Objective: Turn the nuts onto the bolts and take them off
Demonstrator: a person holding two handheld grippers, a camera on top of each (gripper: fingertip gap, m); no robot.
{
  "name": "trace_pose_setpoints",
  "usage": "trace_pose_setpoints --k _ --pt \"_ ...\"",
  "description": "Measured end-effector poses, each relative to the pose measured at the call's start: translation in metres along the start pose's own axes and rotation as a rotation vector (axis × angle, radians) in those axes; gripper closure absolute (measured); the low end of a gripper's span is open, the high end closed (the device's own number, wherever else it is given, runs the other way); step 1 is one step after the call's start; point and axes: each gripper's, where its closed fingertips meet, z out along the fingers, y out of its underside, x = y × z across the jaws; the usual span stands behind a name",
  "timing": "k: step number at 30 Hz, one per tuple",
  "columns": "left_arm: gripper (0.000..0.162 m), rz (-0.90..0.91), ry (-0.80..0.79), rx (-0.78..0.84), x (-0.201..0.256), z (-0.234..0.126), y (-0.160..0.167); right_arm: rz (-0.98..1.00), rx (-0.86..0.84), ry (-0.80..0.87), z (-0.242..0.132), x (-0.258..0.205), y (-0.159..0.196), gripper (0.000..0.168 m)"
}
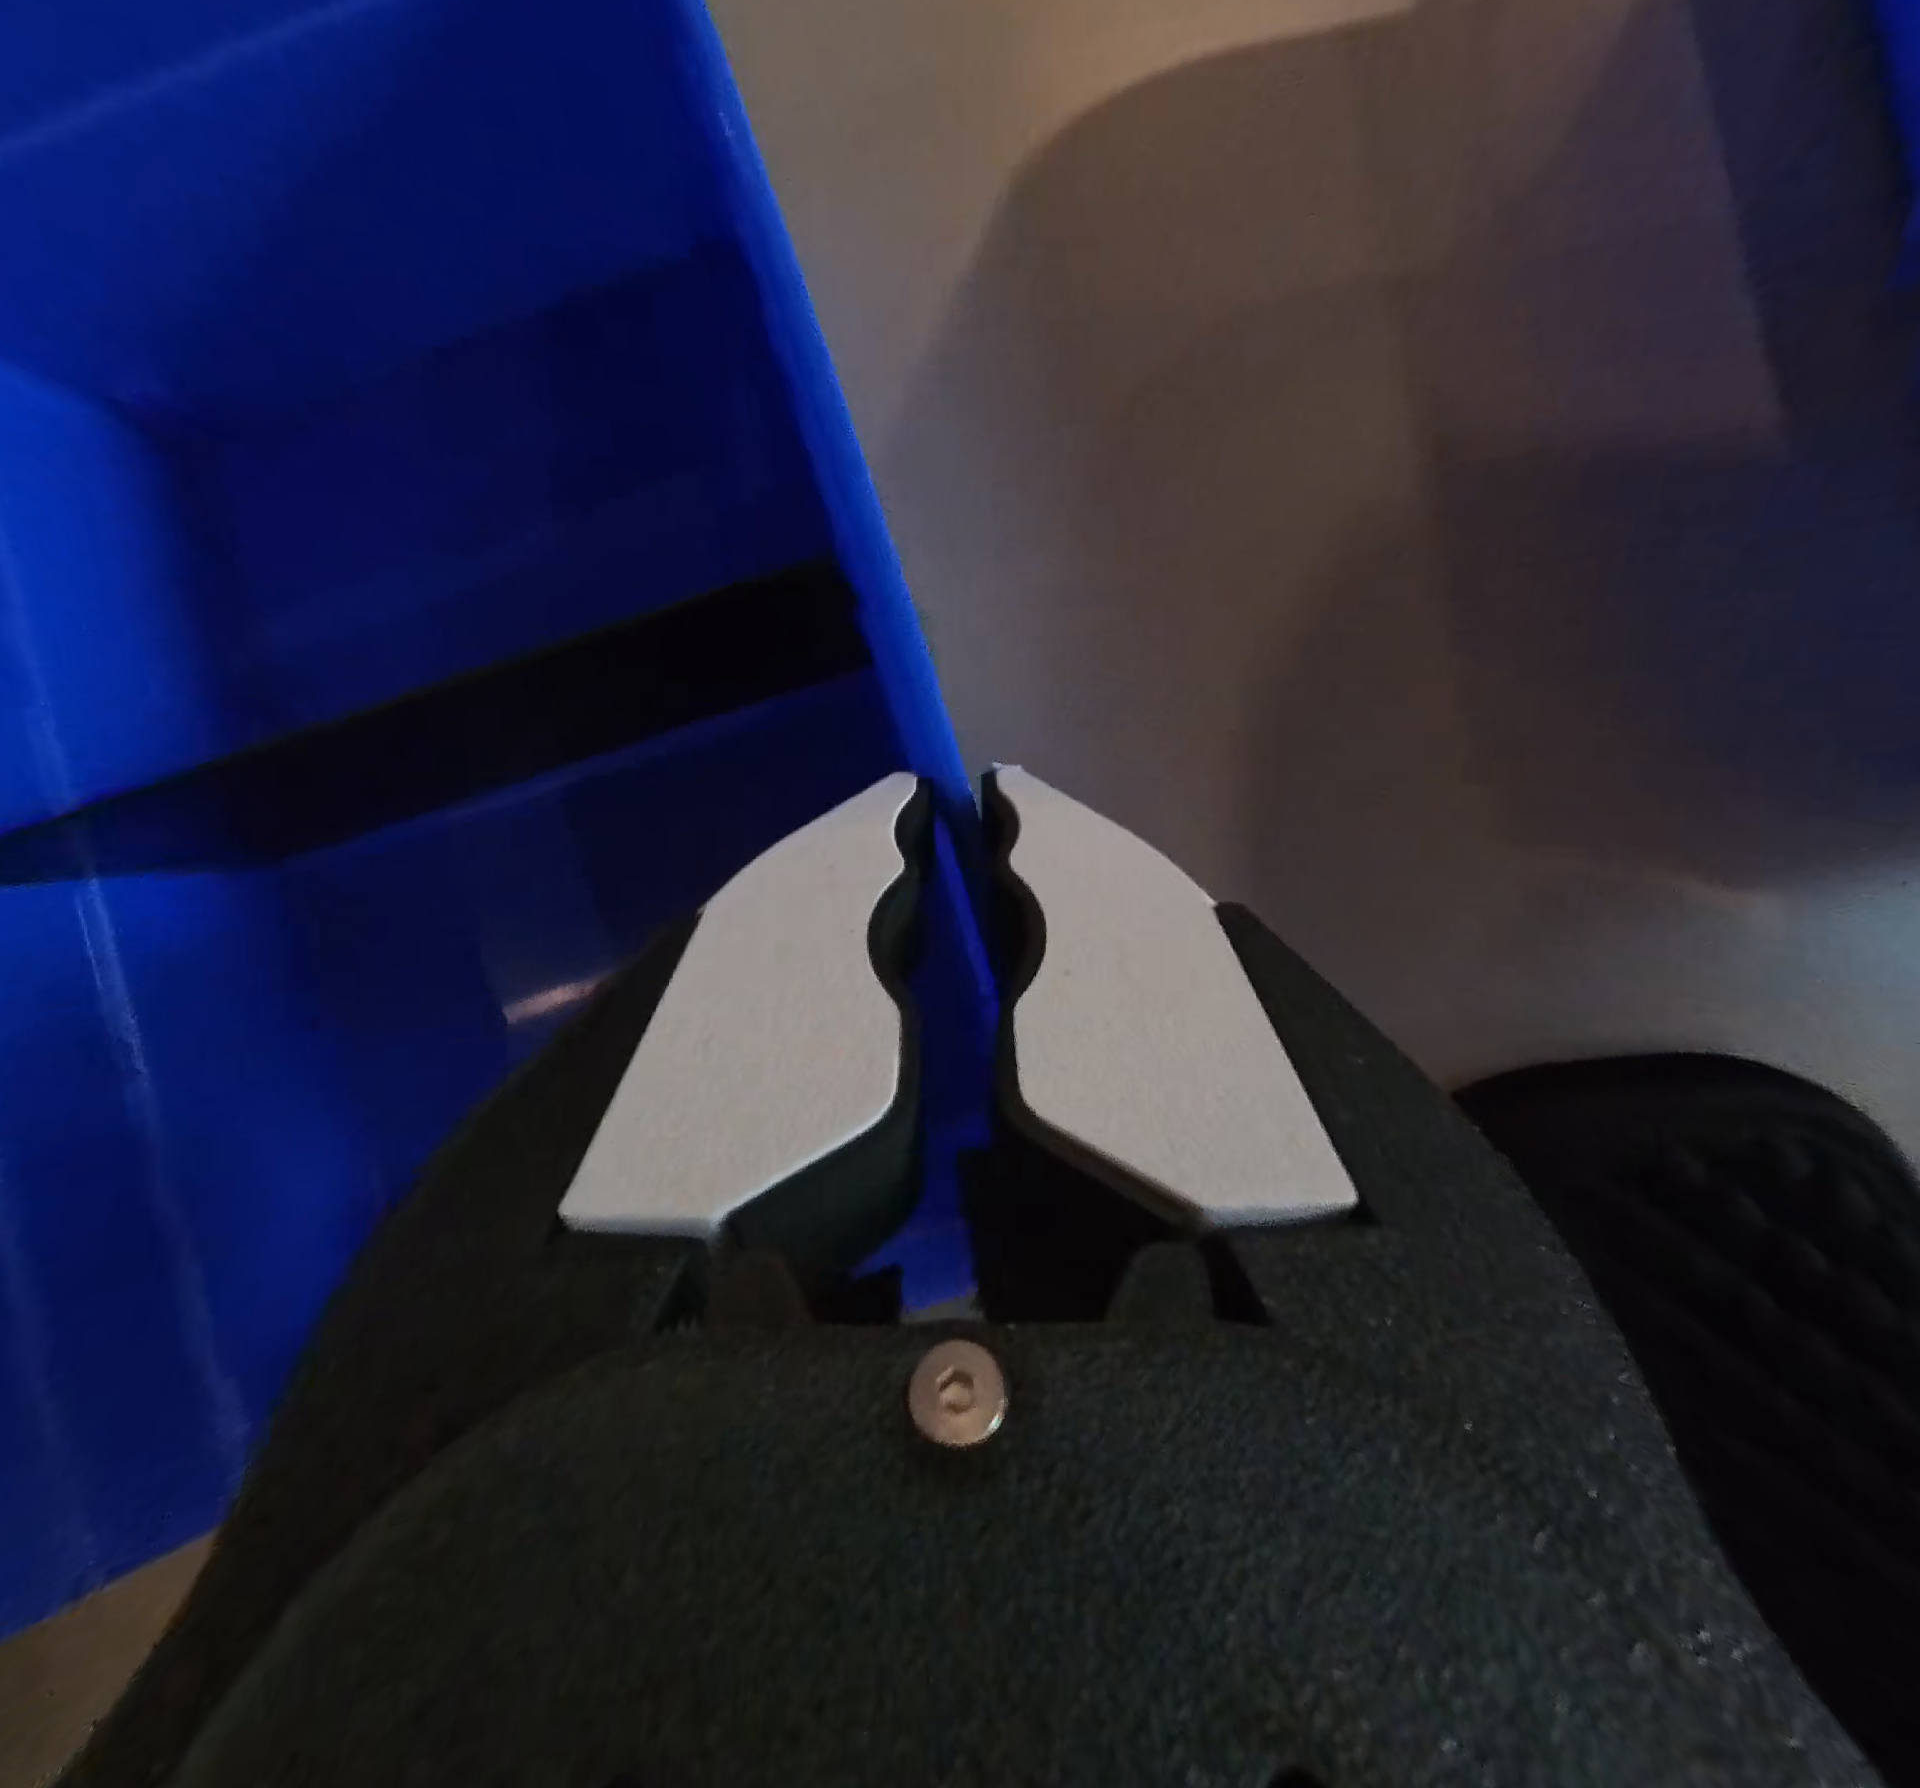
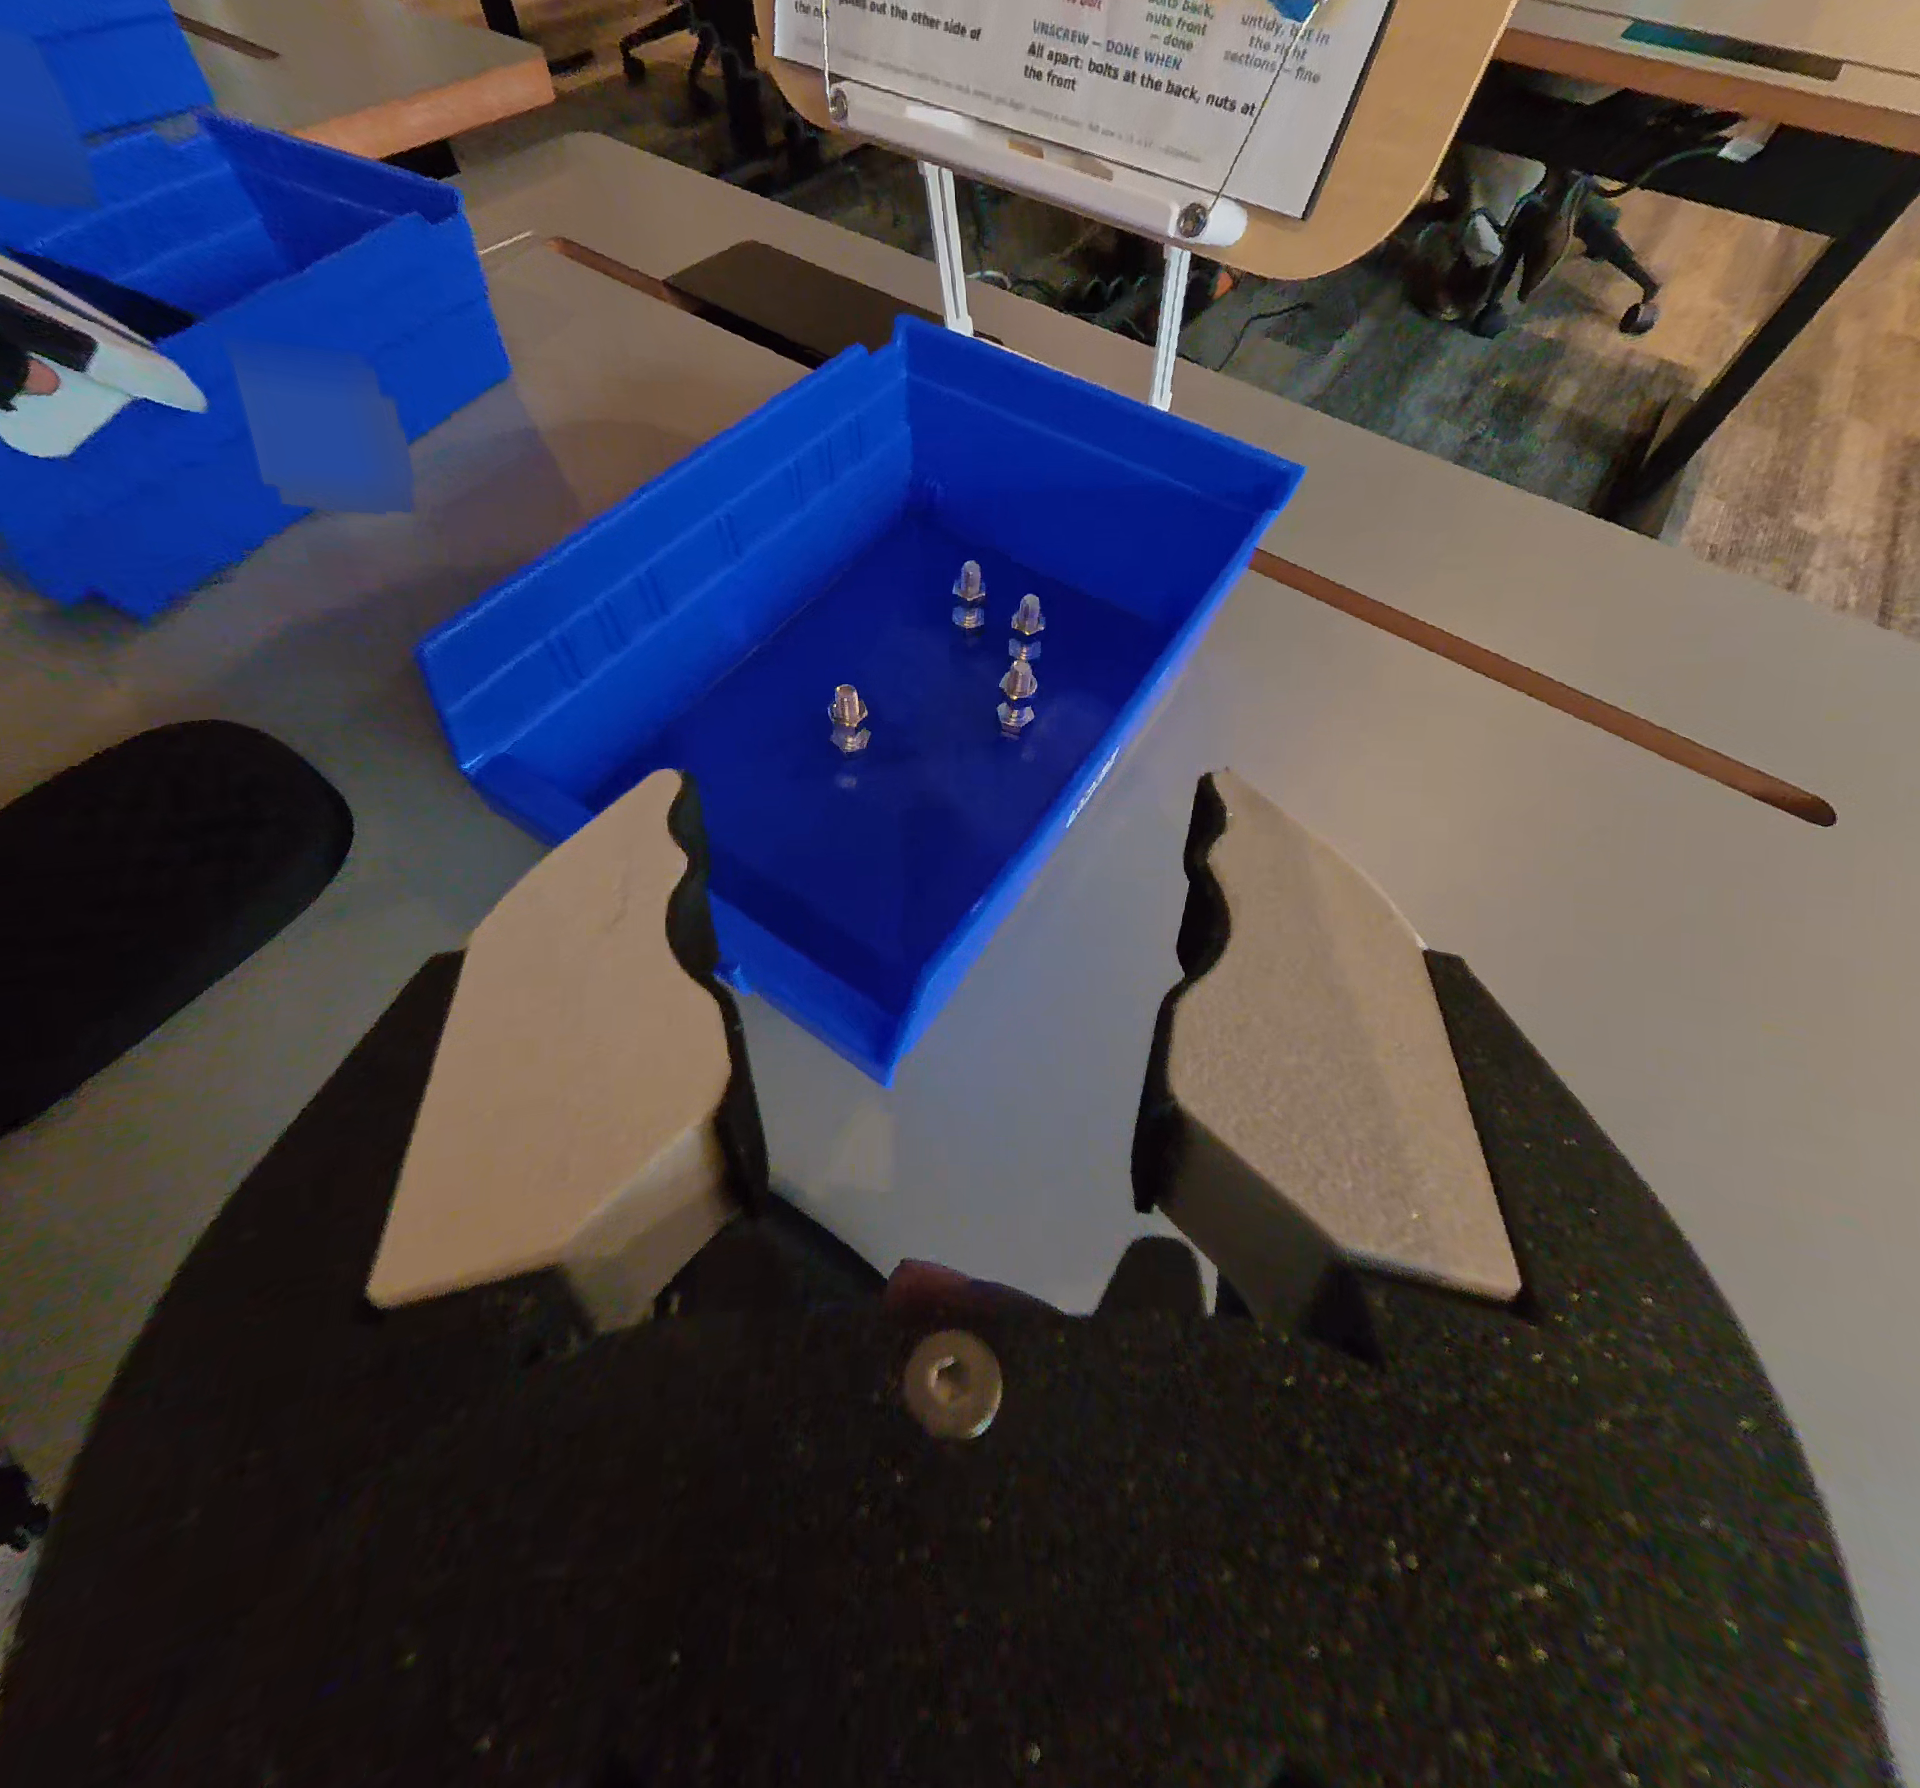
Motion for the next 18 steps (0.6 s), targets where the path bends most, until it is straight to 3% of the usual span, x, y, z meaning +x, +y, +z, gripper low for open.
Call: trace_pose_setpoints --k 18 --pt "0.153 -0.016 0.066 0.058 0.093 0.010 -0.030 0.015 0.033 0.001 -0.019 0.007 0.013 0.082"
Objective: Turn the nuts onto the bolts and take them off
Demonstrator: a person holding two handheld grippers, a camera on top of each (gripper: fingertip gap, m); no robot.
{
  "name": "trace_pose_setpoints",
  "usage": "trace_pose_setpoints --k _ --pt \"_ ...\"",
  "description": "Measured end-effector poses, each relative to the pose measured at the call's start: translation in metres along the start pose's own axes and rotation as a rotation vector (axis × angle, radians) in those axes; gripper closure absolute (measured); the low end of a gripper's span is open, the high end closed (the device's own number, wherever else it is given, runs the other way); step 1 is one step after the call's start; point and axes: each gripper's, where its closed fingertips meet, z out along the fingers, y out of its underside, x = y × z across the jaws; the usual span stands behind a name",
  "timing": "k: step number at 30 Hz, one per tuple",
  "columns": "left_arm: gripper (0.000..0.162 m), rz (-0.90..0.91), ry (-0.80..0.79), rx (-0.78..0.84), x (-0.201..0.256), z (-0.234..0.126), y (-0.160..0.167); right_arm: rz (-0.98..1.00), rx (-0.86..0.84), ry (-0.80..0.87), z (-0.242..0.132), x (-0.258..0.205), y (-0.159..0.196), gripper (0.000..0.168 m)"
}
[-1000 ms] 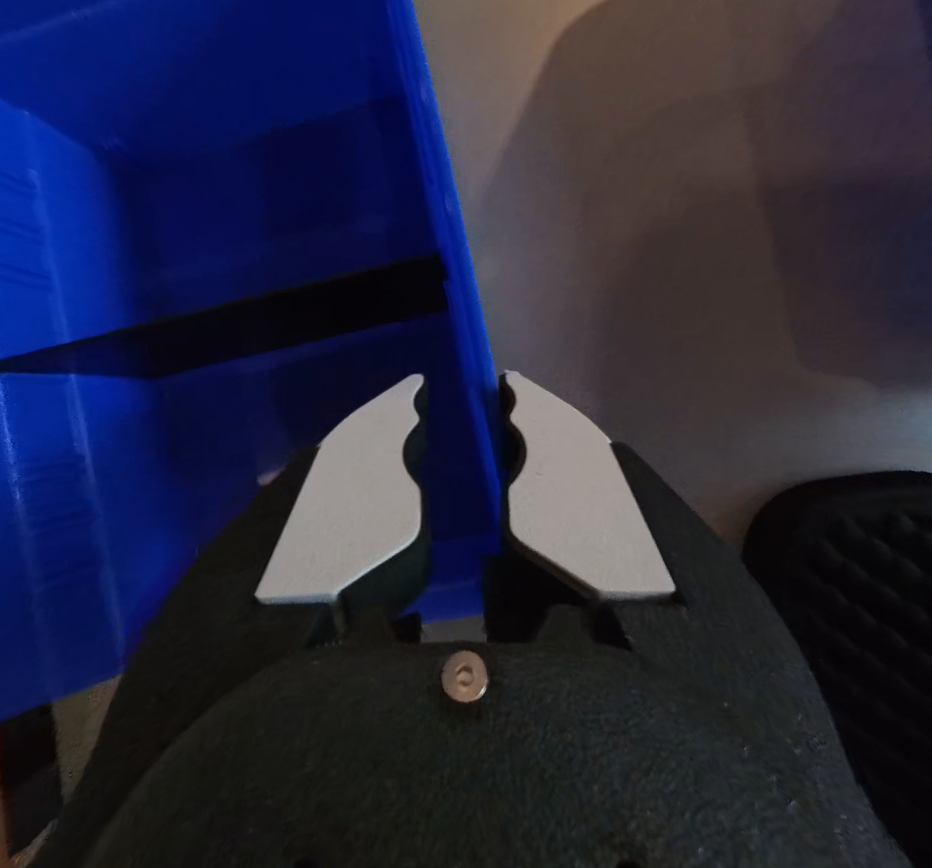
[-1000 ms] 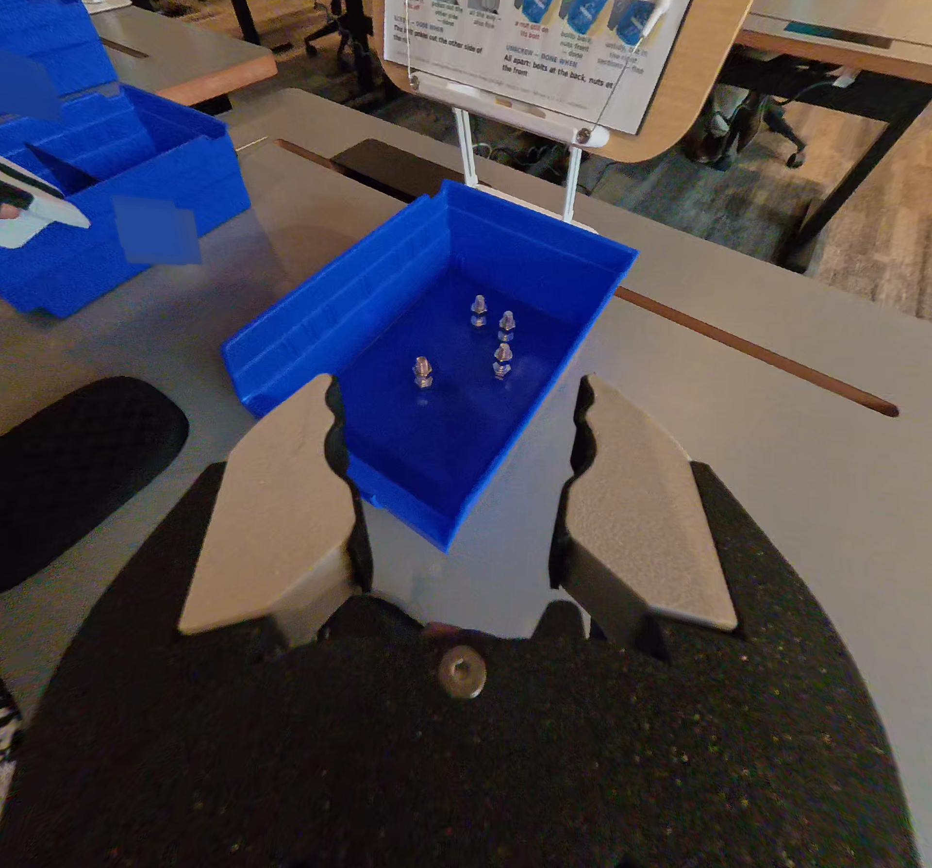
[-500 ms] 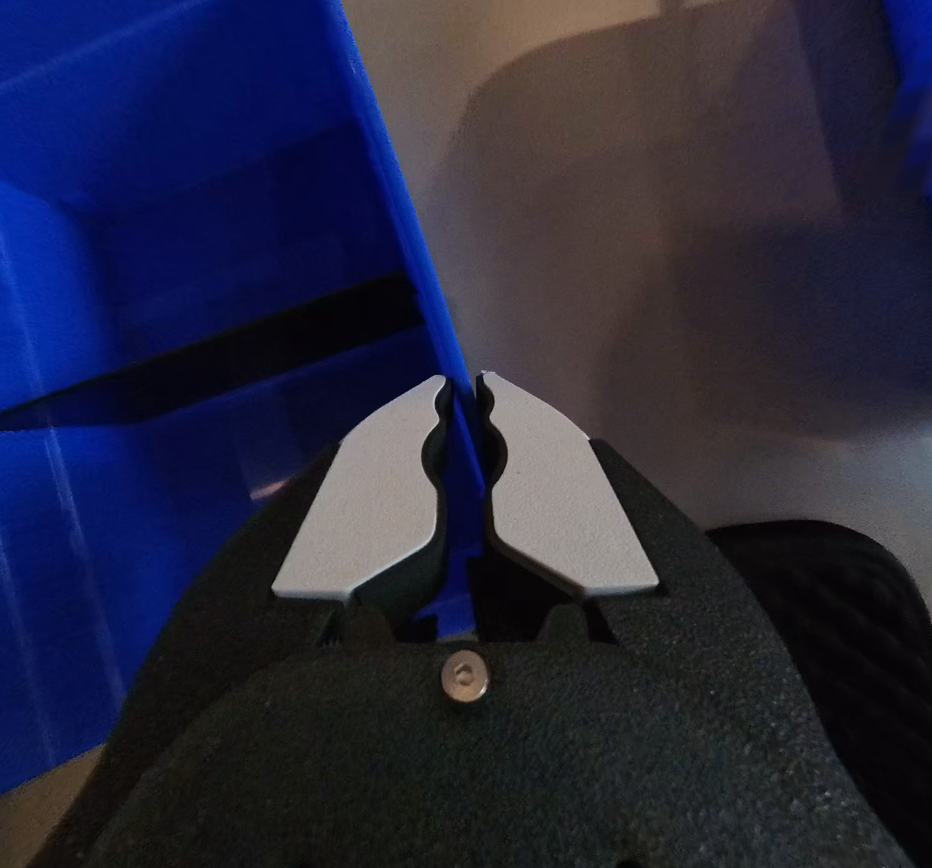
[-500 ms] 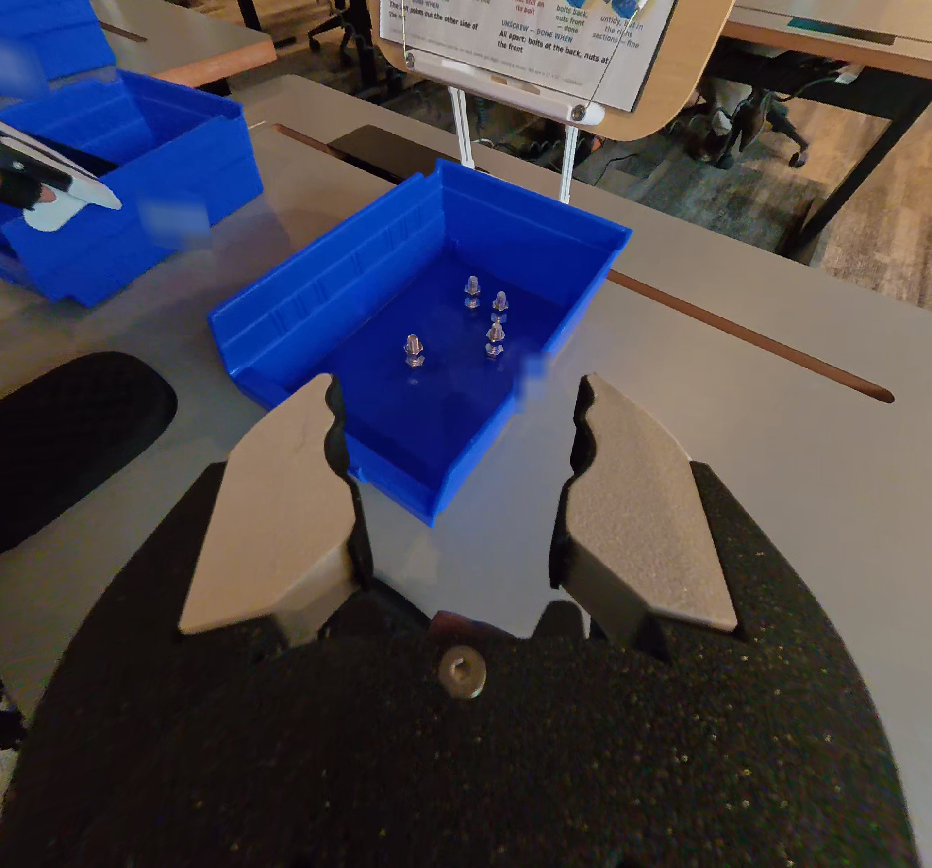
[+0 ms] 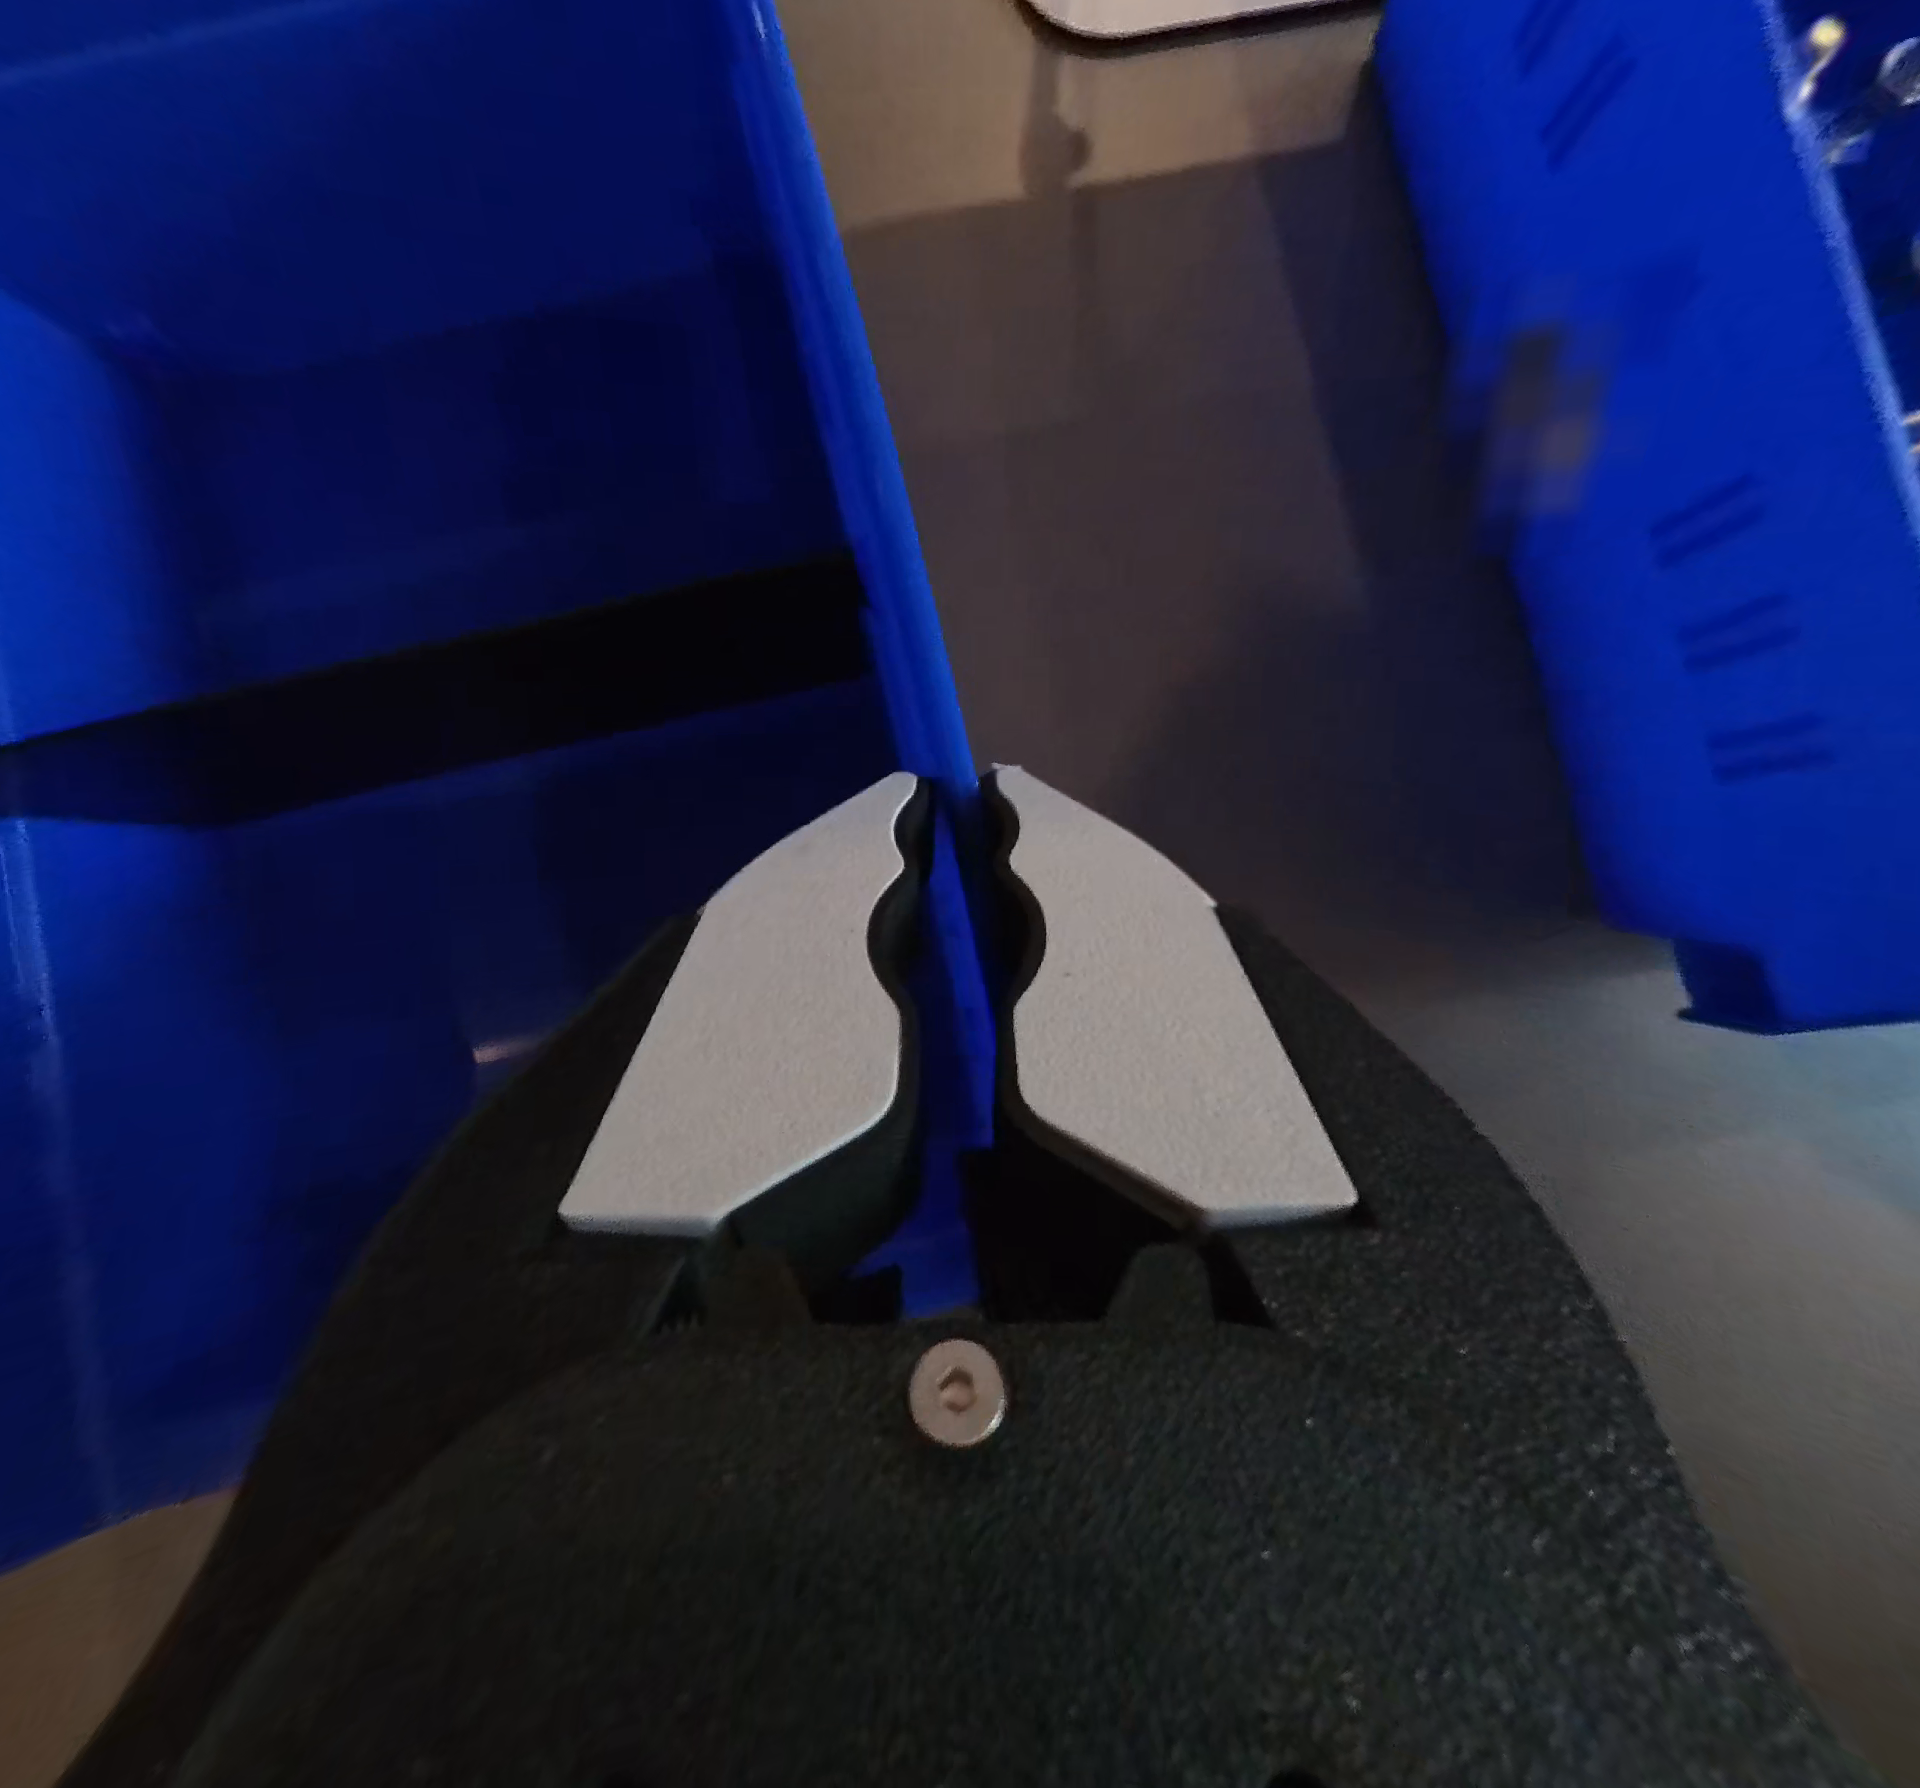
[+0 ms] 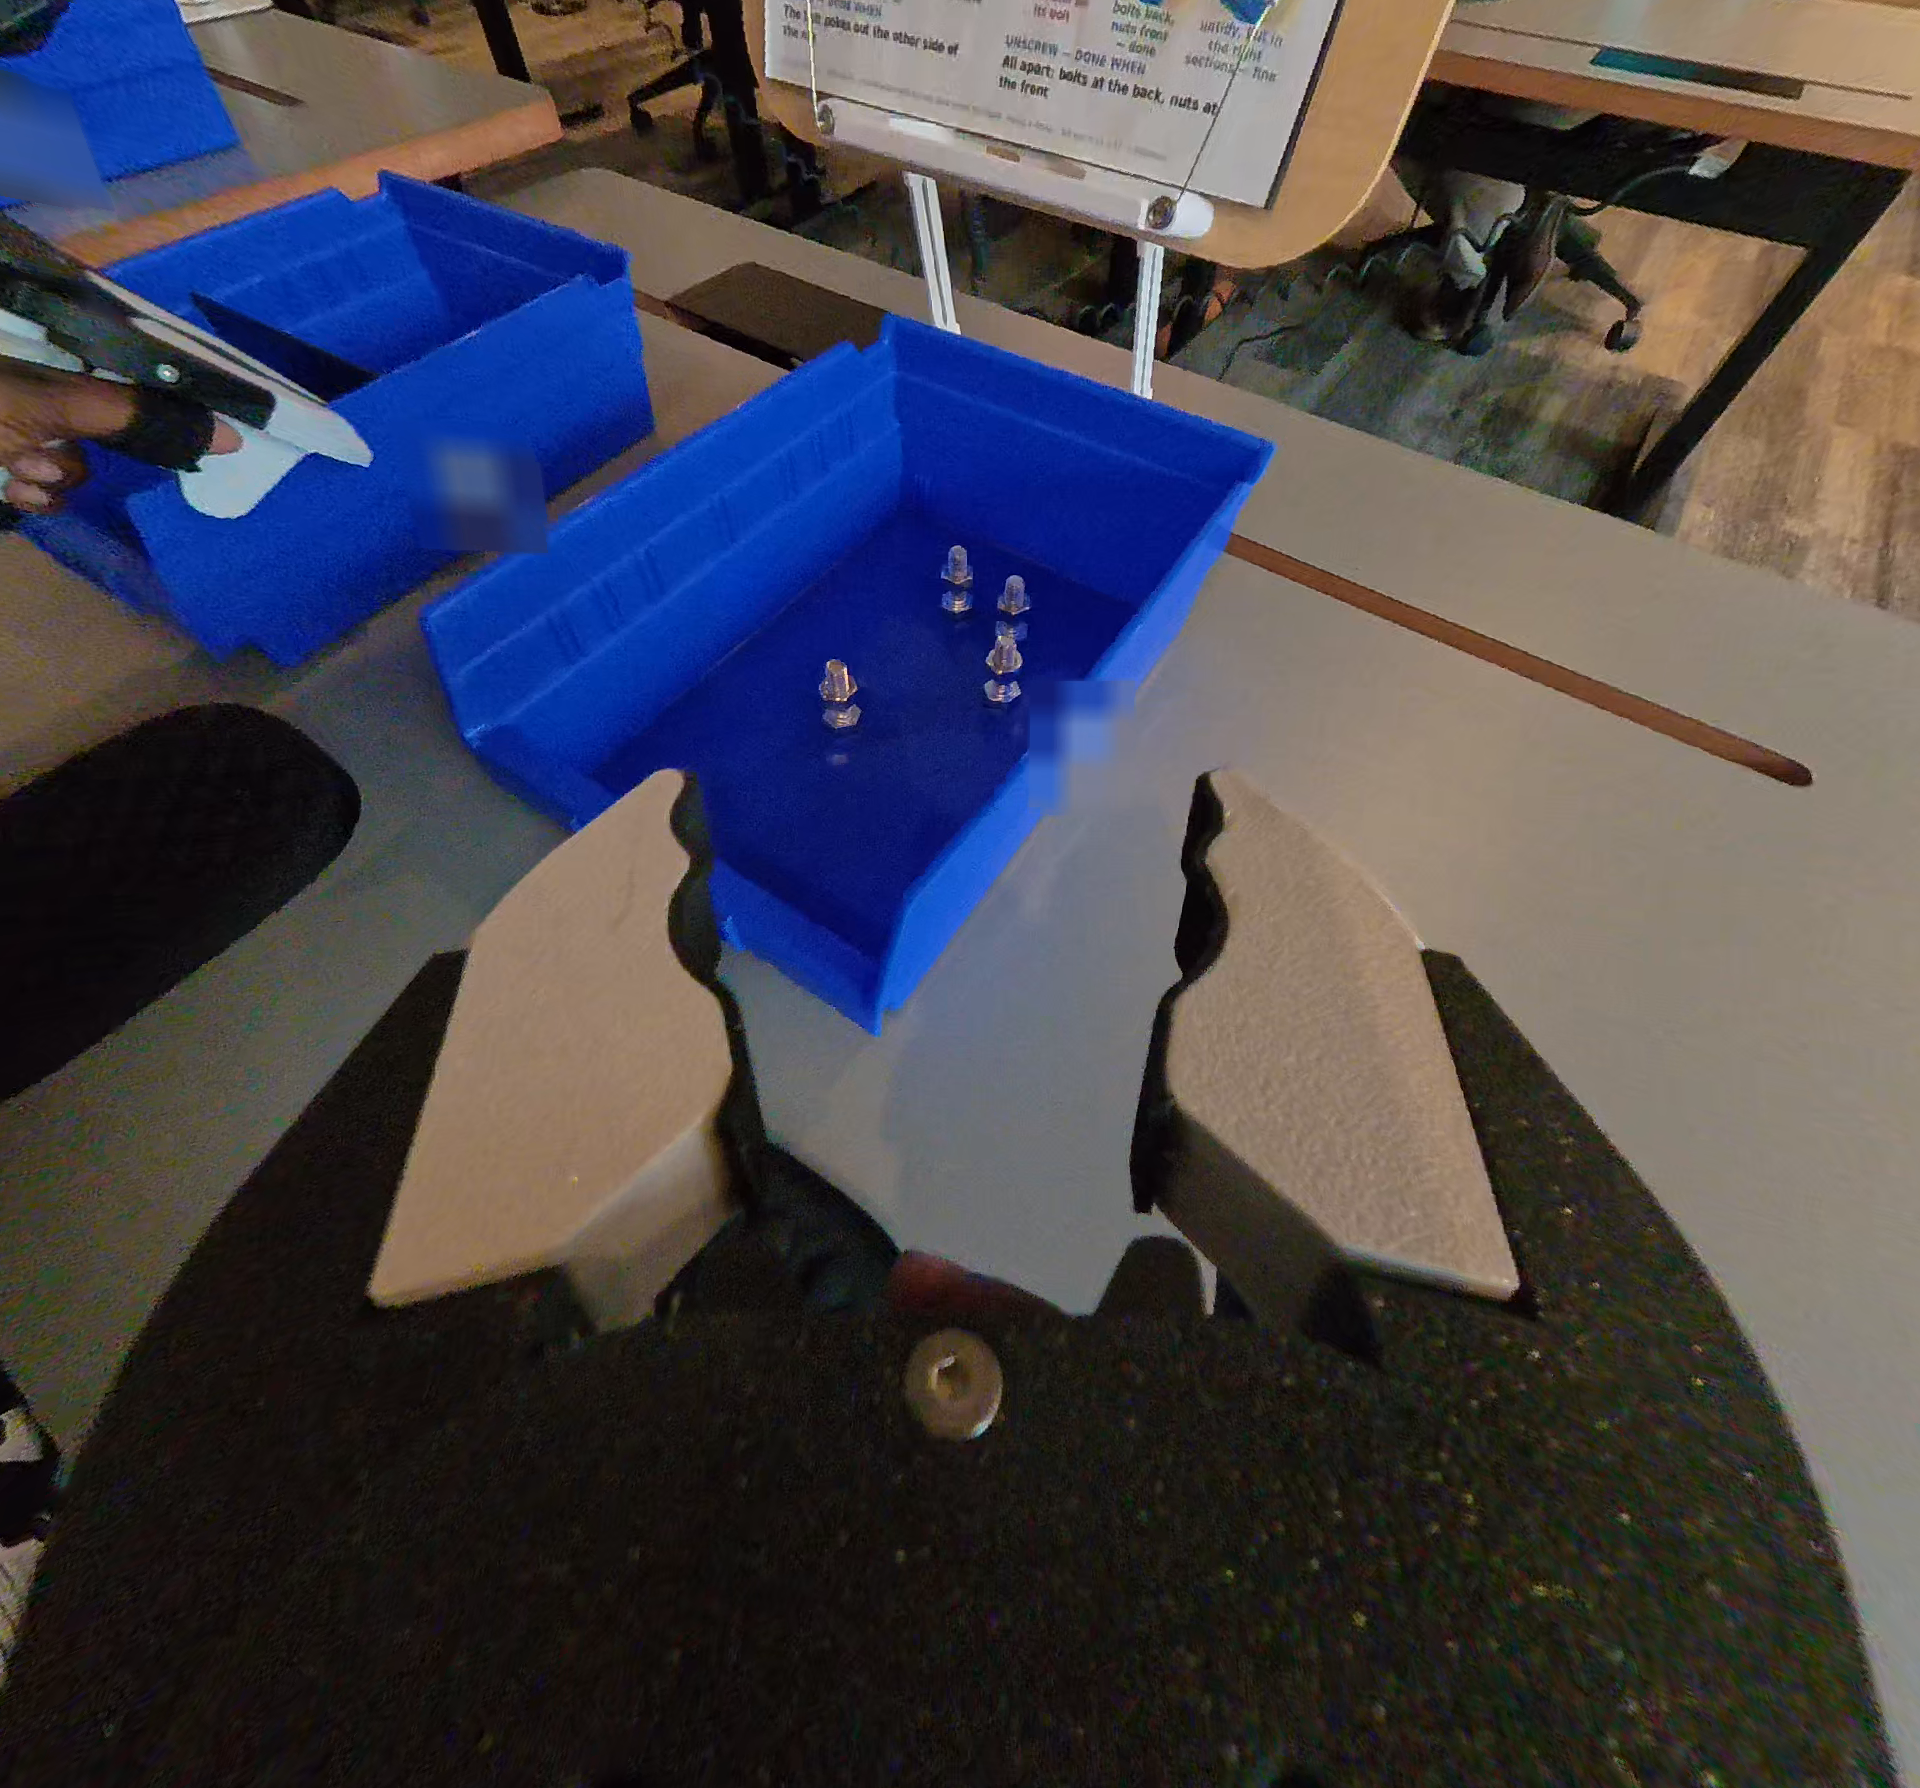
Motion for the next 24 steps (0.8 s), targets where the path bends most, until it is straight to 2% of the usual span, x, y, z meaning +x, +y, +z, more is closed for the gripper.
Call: trace_pose_setpoints --k 10,24 --pt "0.152 0.044 -0.007 -0.002 0.046 0.013 -0.018 0.016 -0.045 0.023 -0.009 0.009 0.023 0.081" --pt "0.153 0.059 0.047 0.020 0.097 0.025 -0.036 0.038 -0.045 0.022 -0.020 0.010 0.032 0.081"
